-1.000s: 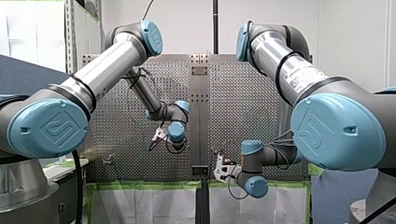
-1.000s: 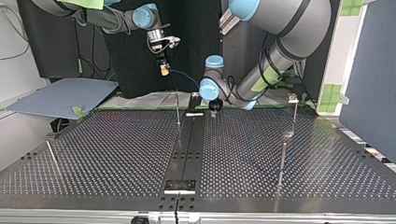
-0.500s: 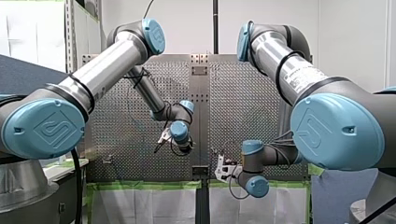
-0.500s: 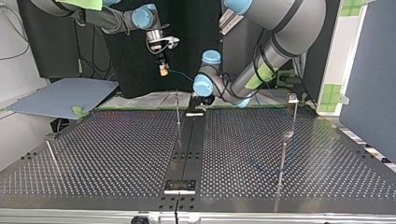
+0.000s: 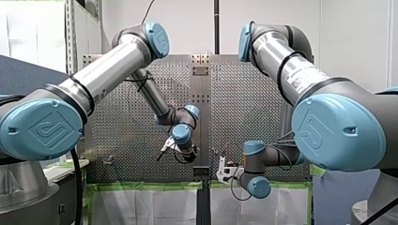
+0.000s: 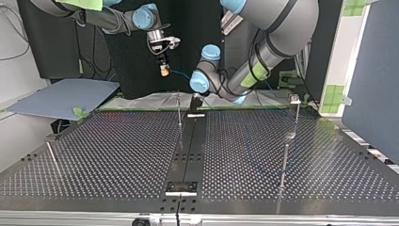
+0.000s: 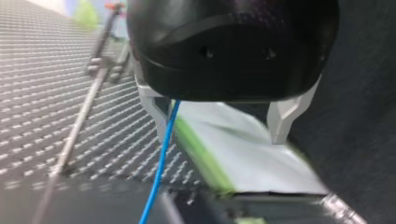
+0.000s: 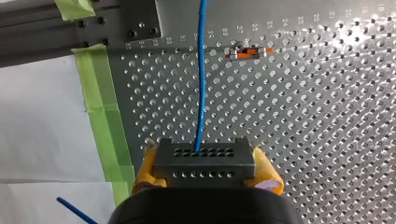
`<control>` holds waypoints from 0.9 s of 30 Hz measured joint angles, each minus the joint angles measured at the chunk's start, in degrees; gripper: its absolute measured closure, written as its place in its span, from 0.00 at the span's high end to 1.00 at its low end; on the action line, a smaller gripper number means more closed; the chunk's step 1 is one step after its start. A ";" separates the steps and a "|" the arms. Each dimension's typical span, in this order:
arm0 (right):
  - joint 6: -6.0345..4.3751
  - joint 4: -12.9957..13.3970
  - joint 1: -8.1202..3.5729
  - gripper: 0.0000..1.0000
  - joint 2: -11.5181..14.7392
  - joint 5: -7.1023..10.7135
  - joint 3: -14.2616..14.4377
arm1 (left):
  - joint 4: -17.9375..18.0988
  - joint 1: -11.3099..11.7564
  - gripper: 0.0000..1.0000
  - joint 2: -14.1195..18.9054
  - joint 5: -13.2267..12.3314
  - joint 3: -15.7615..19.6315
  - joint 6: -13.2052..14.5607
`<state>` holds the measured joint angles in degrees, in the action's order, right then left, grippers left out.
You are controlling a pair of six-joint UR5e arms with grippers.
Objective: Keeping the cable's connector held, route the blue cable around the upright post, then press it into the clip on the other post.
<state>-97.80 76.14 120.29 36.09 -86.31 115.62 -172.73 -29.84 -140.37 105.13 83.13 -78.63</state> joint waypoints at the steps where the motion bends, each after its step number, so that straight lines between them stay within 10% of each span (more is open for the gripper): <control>1: 0.27 -0.17 -0.01 0.00 -0.01 -0.02 0.00 | 0.09 -0.15 1.00 -0.15 -0.31 0.00 -0.27; 18: 2.35 -1.59 -0.42 0.00 0.00 -2.62 -0.08 | 5.36 -2.64 1.00 -0.51 -9.15 0.00 -9.22; 27: 2.26 -1.61 -0.61 0.00 0.00 -2.80 -0.24 | 5.19 -3.23 1.00 -0.47 -8.85 0.00 -11.80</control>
<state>-95.54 74.53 119.68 36.09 -89.11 115.38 -167.54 -33.07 -140.84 96.28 83.12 -90.43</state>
